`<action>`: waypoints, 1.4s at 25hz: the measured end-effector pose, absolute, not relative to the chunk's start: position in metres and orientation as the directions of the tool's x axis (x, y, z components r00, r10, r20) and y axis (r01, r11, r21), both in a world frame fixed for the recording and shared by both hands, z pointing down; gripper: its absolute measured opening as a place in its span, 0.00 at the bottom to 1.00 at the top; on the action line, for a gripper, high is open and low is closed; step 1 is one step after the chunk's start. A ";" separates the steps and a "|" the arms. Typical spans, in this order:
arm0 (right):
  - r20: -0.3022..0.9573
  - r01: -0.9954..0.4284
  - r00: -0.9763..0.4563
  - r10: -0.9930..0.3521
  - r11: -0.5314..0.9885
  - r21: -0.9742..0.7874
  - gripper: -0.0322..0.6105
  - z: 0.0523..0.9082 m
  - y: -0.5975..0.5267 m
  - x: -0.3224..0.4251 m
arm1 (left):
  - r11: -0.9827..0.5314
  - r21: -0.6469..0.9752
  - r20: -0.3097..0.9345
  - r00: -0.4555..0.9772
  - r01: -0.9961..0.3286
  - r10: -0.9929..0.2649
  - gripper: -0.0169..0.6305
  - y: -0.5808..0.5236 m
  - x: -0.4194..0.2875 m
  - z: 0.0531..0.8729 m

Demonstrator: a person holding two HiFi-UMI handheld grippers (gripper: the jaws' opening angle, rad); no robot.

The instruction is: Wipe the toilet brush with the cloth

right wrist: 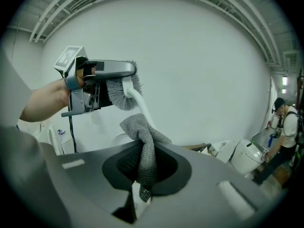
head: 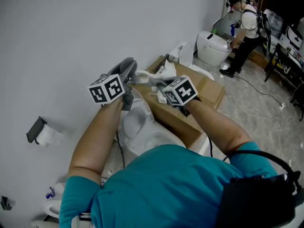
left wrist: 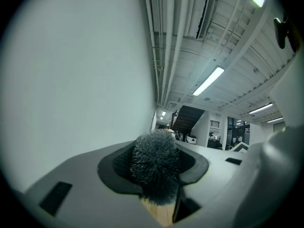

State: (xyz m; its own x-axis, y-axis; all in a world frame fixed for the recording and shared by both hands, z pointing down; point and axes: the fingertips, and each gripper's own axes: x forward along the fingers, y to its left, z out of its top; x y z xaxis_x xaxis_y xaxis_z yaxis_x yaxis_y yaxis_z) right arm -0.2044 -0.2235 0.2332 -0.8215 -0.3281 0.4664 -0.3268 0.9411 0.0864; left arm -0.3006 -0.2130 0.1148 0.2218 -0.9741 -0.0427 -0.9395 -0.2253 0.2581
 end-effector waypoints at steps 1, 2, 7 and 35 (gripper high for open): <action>0.468 -0.330 -0.819 -0.332 0.940 0.088 0.08 0.234 -0.225 -0.203 | -0.226 0.262 -0.045 0.222 -0.938 -0.974 0.30 -0.213 -0.301 0.114; 0.469 -0.335 -0.817 -0.336 0.938 0.089 0.08 0.235 -0.226 -0.202 | -0.227 0.266 -0.049 0.222 -0.937 -0.974 0.30 -0.212 -0.302 0.113; 0.474 -0.361 -0.804 -0.360 0.928 0.093 0.08 0.241 -0.234 -0.194 | -0.222 0.288 -0.058 0.215 -0.932 -0.975 0.30 -0.209 -0.310 0.110; 0.498 -0.444 -0.768 -0.403 0.895 0.039 0.08 0.266 -0.258 -0.156 | -0.267 0.291 -0.050 0.264 -0.919 -0.963 0.30 -0.202 -0.323 0.103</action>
State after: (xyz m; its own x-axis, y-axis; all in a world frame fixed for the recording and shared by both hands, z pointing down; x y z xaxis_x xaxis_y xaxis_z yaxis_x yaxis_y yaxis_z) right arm -0.1559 -0.2583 0.2661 -0.7680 -0.4033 0.4975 -0.4444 0.8950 0.0394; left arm -0.3230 -0.2018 0.1035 0.2643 -0.9631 -0.0501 -0.9186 -0.2672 0.2911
